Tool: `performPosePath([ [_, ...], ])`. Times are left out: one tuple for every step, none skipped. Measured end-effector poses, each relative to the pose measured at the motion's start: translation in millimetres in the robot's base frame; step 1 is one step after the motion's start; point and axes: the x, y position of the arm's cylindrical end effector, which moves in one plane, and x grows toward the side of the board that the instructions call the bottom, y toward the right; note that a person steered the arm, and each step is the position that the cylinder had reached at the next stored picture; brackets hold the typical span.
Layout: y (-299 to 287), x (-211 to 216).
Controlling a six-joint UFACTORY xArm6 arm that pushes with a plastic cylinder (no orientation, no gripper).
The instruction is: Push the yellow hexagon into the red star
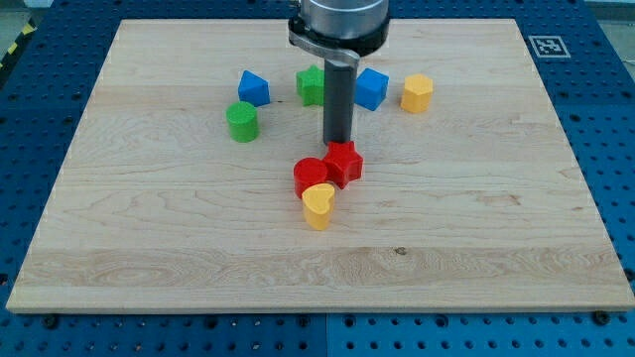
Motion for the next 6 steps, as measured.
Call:
performPosePath([
  [-2.0, -32.3],
  [-2.0, -38.9],
  [3.1, -38.2],
  [25.6, -38.2],
  [49.4, -33.6],
  [56.8, -10.7],
])
